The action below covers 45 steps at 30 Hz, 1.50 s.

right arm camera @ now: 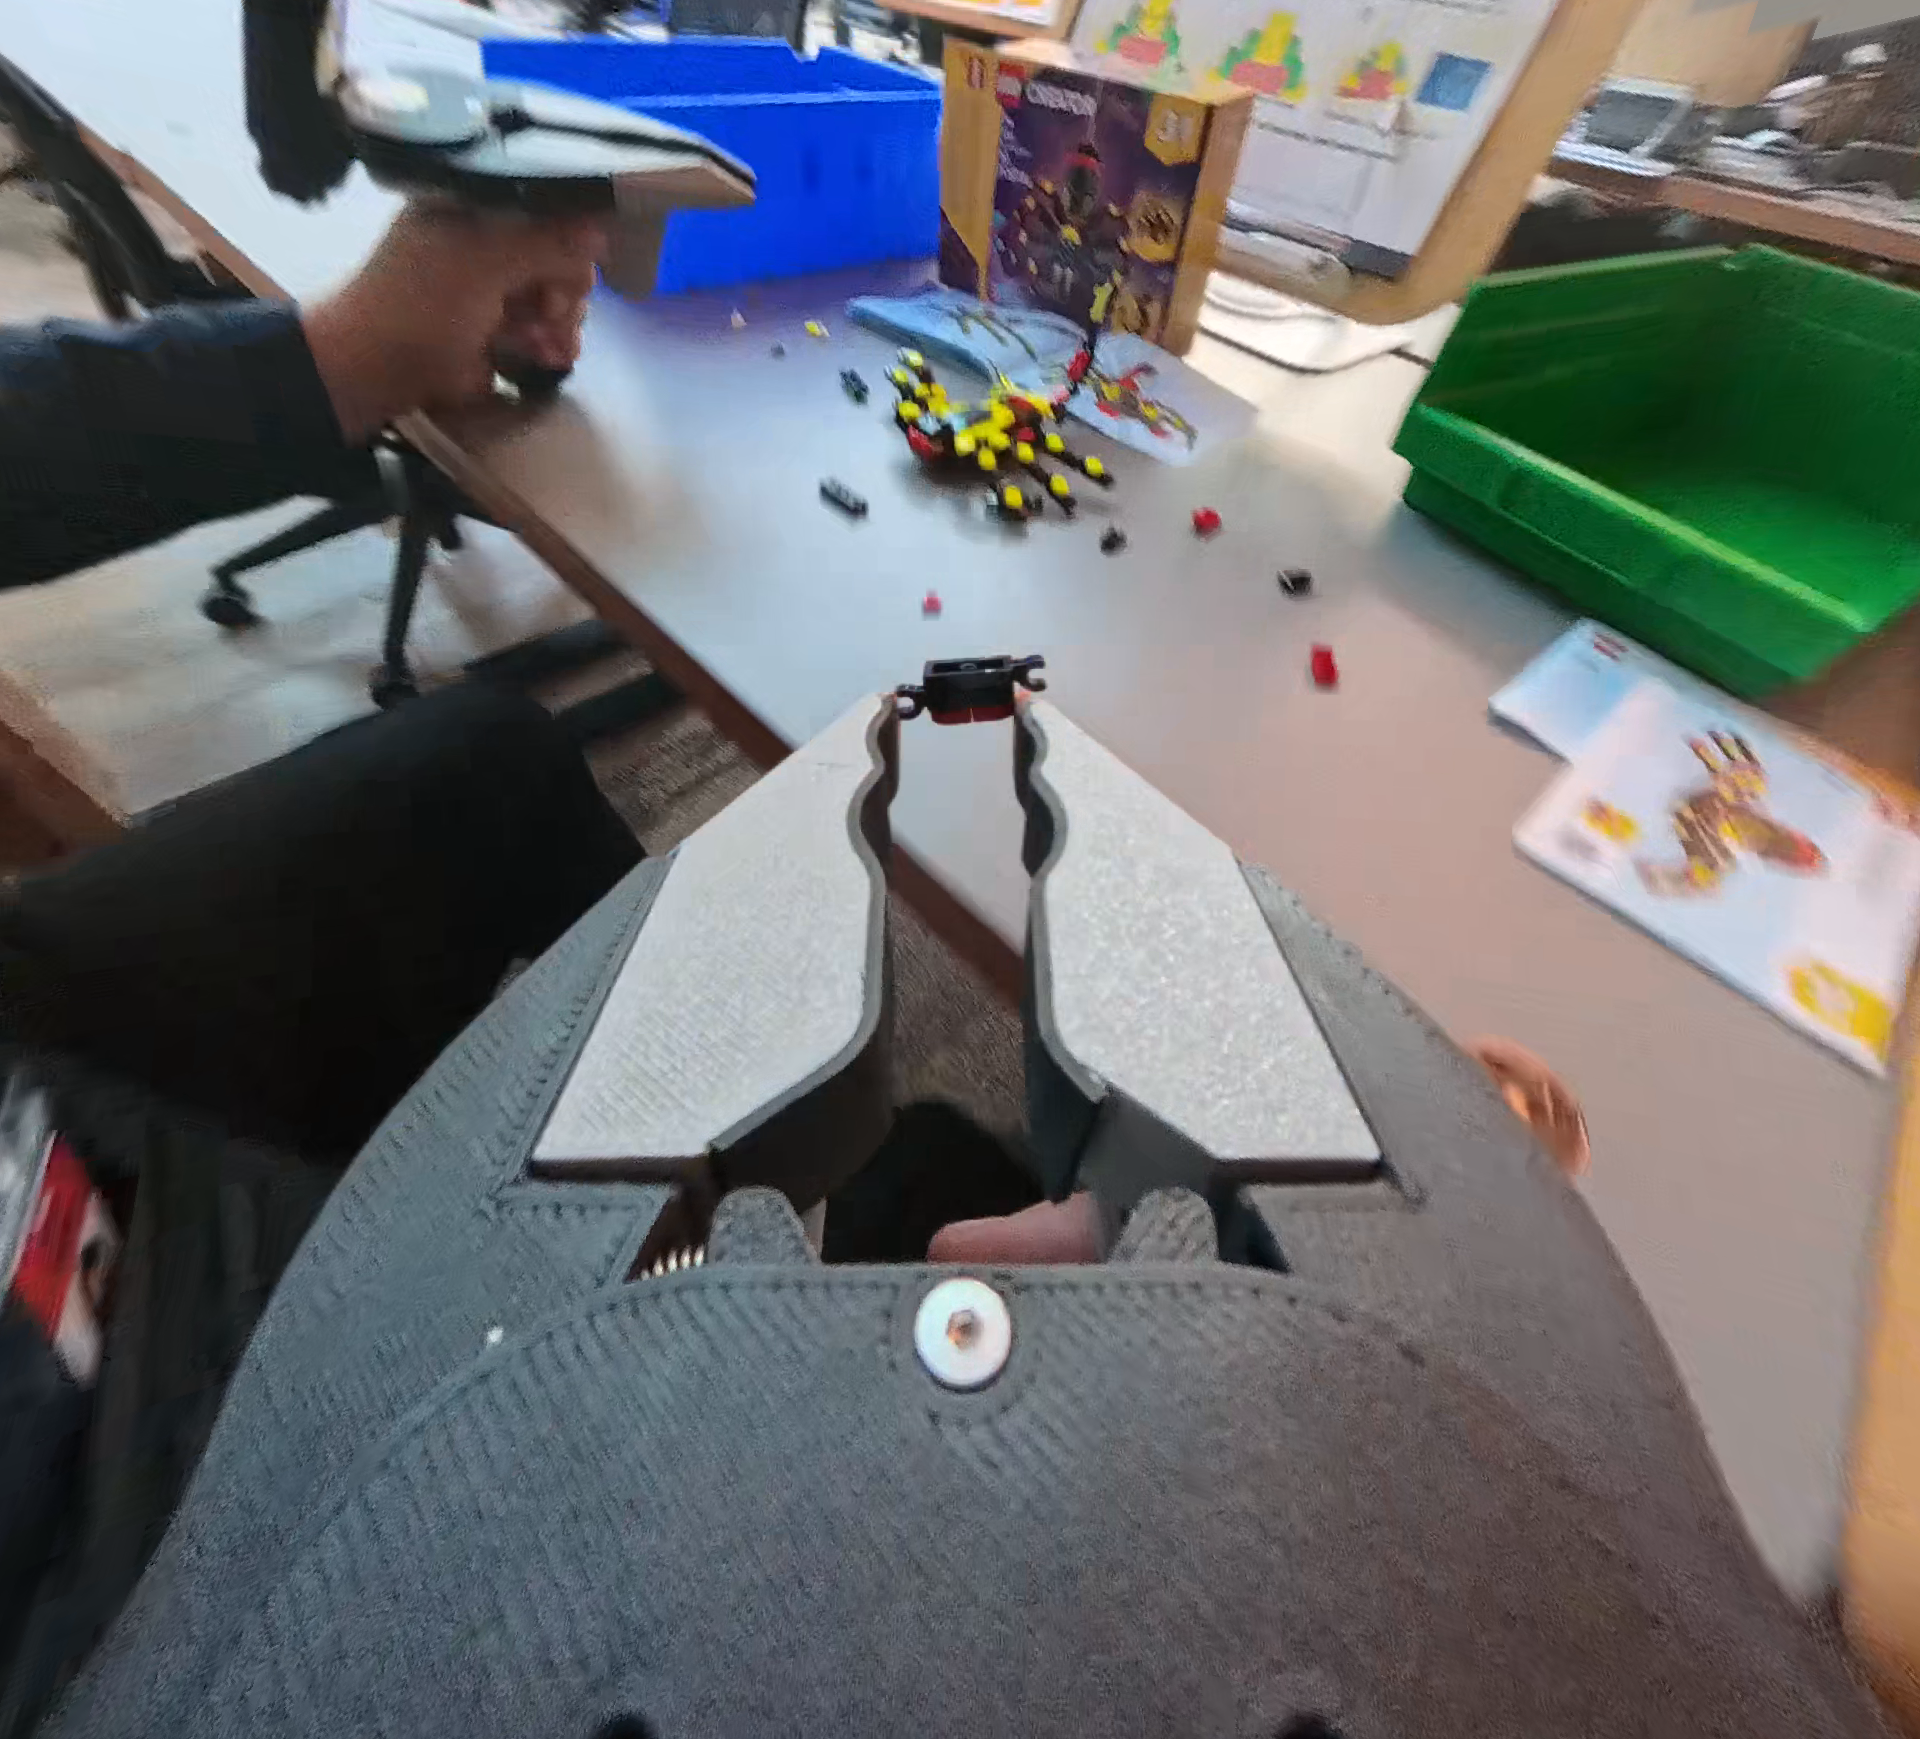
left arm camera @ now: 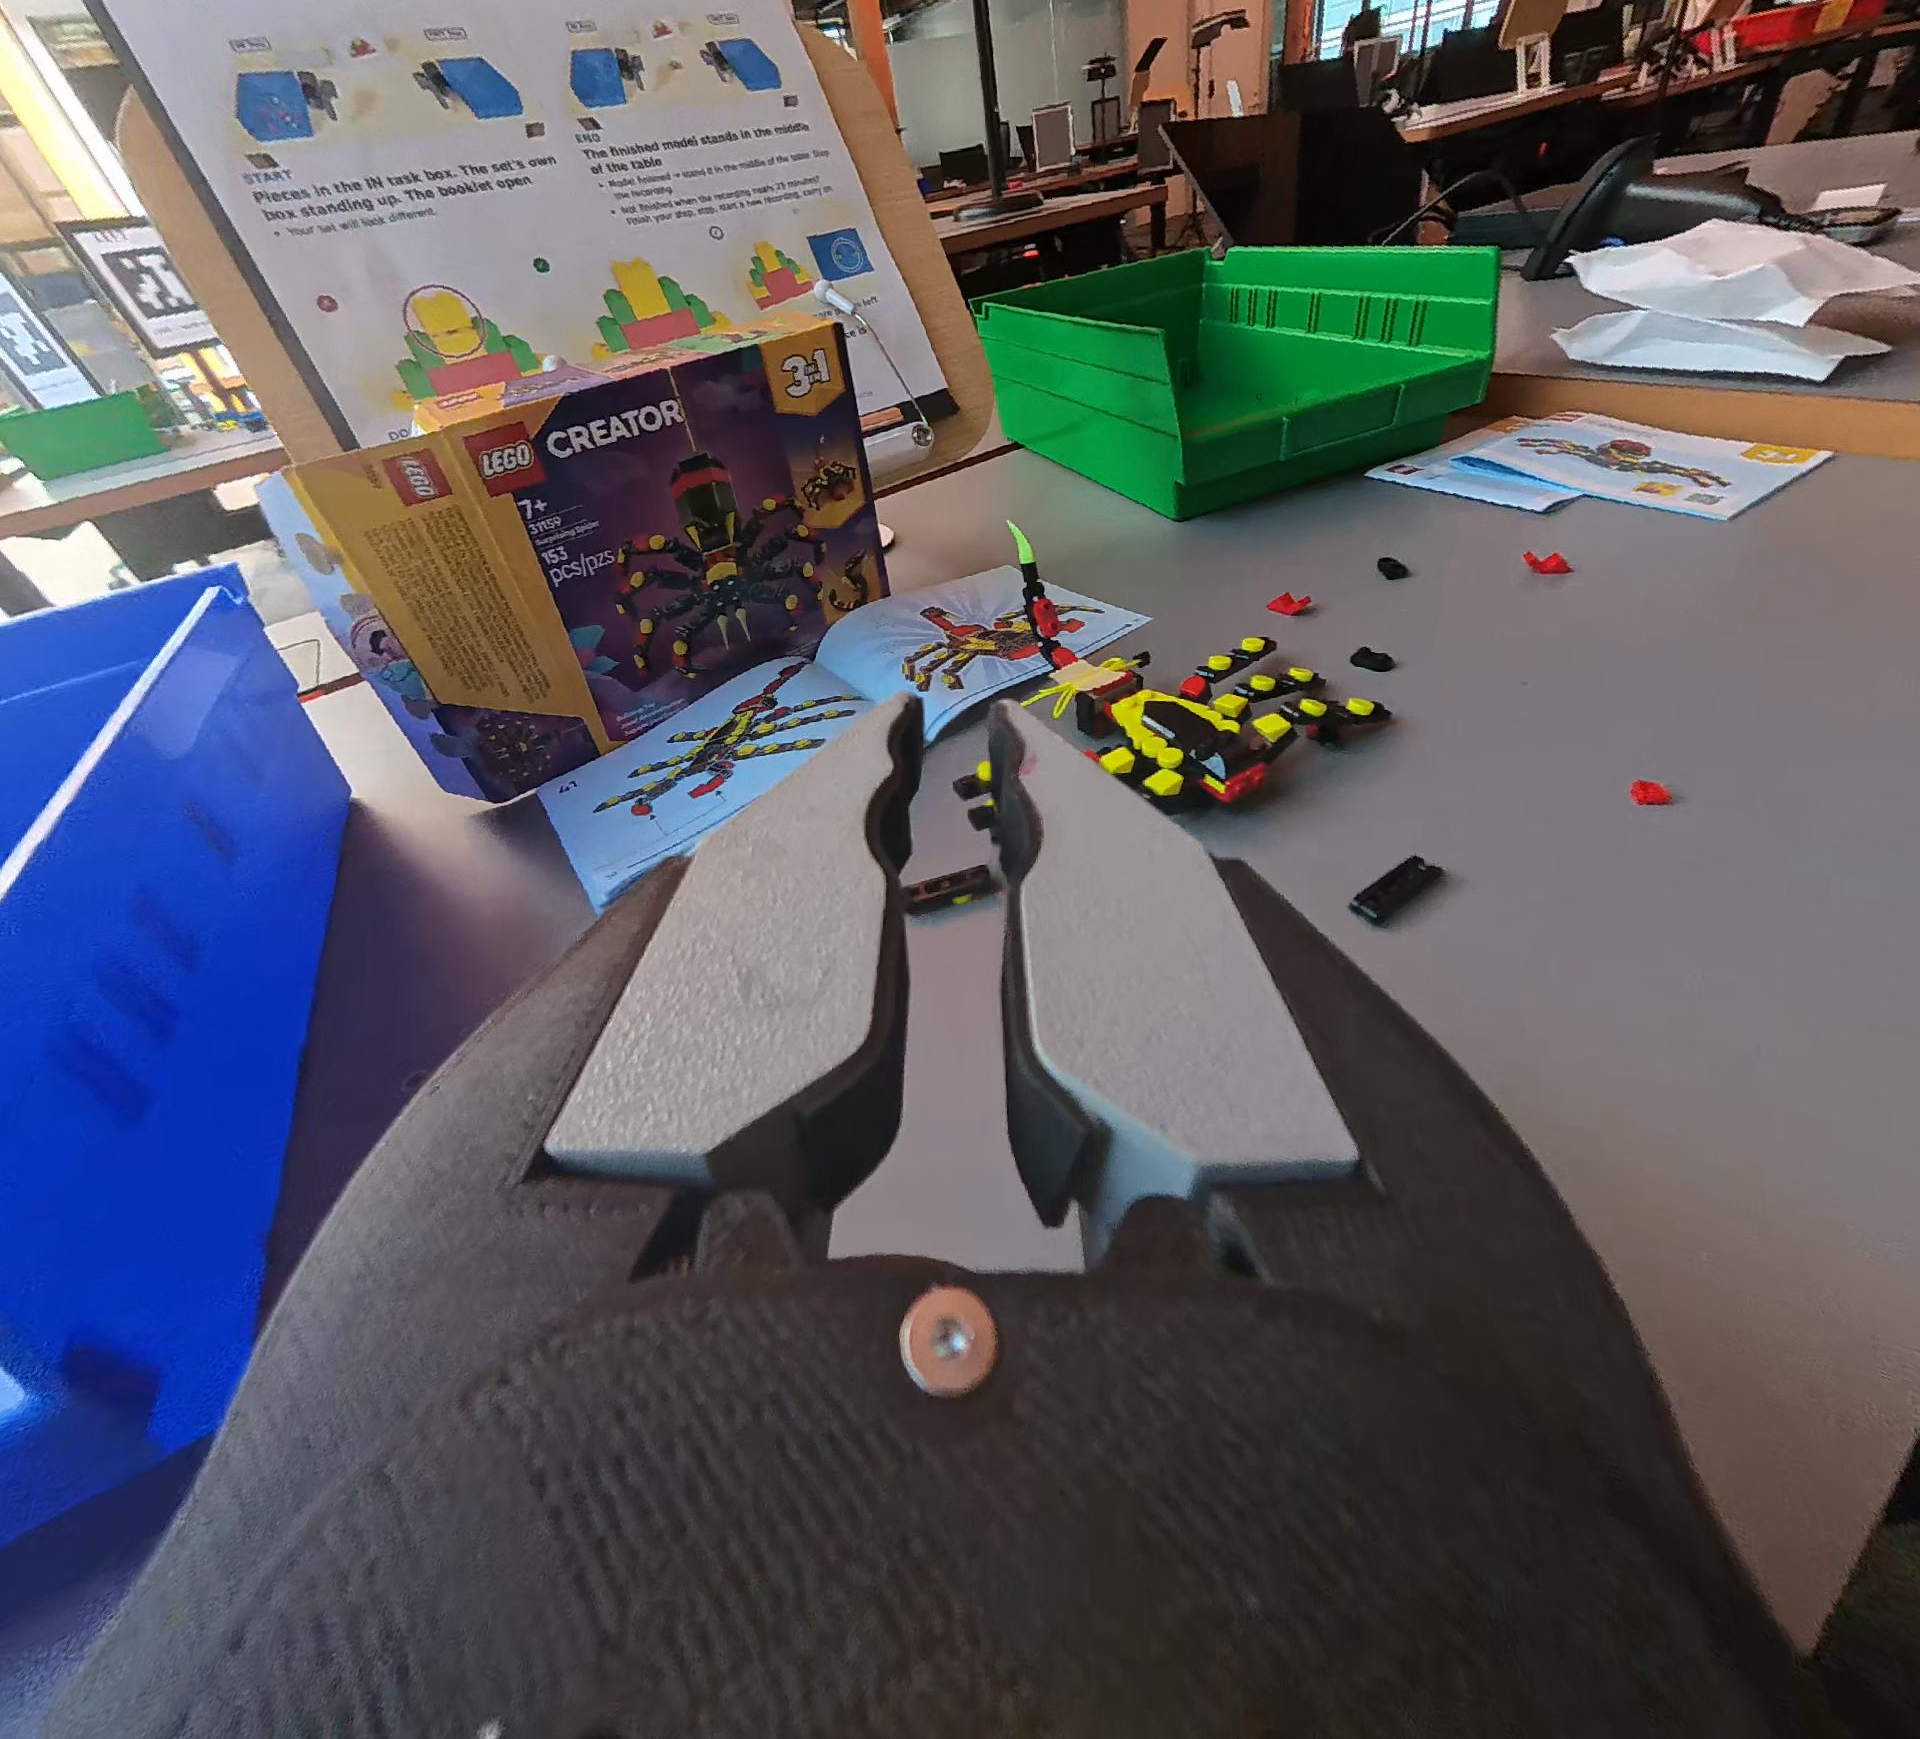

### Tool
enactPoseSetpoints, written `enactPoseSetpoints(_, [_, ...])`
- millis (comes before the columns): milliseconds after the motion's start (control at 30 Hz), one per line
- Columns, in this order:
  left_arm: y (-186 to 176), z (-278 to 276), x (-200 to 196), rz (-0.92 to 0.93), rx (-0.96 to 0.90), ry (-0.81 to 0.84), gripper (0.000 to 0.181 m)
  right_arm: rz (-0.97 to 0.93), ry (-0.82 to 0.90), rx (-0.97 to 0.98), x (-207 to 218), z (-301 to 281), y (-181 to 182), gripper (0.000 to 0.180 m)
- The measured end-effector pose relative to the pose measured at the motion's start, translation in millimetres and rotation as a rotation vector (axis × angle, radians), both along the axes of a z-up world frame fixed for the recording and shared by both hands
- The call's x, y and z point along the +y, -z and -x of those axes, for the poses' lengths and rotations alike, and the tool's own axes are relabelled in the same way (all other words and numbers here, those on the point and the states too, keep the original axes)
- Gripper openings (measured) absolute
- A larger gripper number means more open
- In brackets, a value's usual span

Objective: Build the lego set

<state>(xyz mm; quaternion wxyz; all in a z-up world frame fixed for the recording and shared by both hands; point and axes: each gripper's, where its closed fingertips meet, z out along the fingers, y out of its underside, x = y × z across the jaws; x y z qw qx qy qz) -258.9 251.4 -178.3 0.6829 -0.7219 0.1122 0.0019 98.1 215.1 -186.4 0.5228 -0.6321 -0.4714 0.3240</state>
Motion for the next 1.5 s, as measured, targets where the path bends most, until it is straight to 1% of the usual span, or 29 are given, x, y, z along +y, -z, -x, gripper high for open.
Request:
enactPoseSetpoints(67, [3, -4, 5, 0.022, 0.002, -0.005, 0.008, 0.008, -0.076, 0.021, 23, 38, -9, 0.018])
enactPoseSetpoints(100, [4, -1, 10, 0.029, 0.001, -0.04, 0.006, 0.016, -0.117, 0.026, 33, 60, -13, 0.018])
enactPoseSetpoints(133, [1, 3, 17, 0.016, -0.017, -0.077, 0.003, 0.04, -0.158, 0.017, 43, 82, -15, 0.018])
enactPoseSetpoints(167, [-4, 3, 26, -0.001, -0.053, -0.08, 0.002, 0.062, -0.189, 0.002, 55, 105, -14, 0.018])
enactPoseSetpoints(267, [-23, -2, 61, -0.005, -0.128, -0.023, 0.009, 0.049, -0.256, -0.007, 92, 164, -16, 0.018])
enactPoseSetpoints(367, [-31, 2, 104, 0.008, -0.075, 0.011, 0.015, -0.013, -0.251, -0.009, 140, 206, -20, 0.018])
enactPoseSetpoints(467, [-23, -3, 140, 0.048, 0.01, 0.113, 0.019, -0.08, -0.253, -0.001, 182, 234, -24, 0.018])
enactPoseSetpoints(567, [-2, -8, 157, 0.102, 0.041, 0.189, 0.019, -0.148, -0.245, 0.032, 209, 249, -18, 0.017])
enactPoseSetpoints(667, [13, -24, 149, 0.205, 0.023, 0.283, 0.018, -0.104, -0.291, -0.008, 204, 252, 3, 0.018])
enactPoseSetpoints(733, [12, -25, 143, 0.192, 0.026, 0.268, 0.015, -0.131, -0.313, -0.059, 197, 250, 14, 0.018])
enactPoseSetpoints(767, [11, -27, 140, 0.187, -0.001, 0.275, 0.012, -0.161, -0.319, -0.097, 194, 249, 20, 0.018])
enactPoseSetpoints(867, [7, -35, 135, 0.224, -0.127, 0.333, 0.012, -0.243, -0.345, -0.199, 185, 252, 33, 0.018])
enactPoseSetpoints(967, [6, -34, 135, 0.217, -0.124, 0.318, 0.011, -0.286, -0.309, -0.324, 189, 251, 52, 0.018])
enactPoseSetpoints(1033, [8, -31, 136, 0.209, -0.098, 0.296, 0.011, -0.244, -0.31, -0.344, 190, 250, 60, 0.018])
enactPoseSetpoints(1133, [15, -33, 138, 0.234, -0.106, 0.301, 0.011, -0.174, -0.308, -0.344, 191, 251, 64, 0.018])
enactPoseSetpoints(1267, [27, -40, 139, 0.27, -0.095, 0.323, 0.011, -0.181, -0.307, -0.328, 190, 252, 61, 0.018])
enactPoseSetpoints(1400, [36, -45, 139, 0.278, -0.006, 0.321, 0.01, -0.233, -0.308, -0.327, 186, 253, 58, 0.018])
enactPoseSetpoints(1500, [35, -51, 137, 0.261, 0.033, 0.335, 0.011, -0.3, -0.322, -0.291, 180, 254, 49, 0.018])
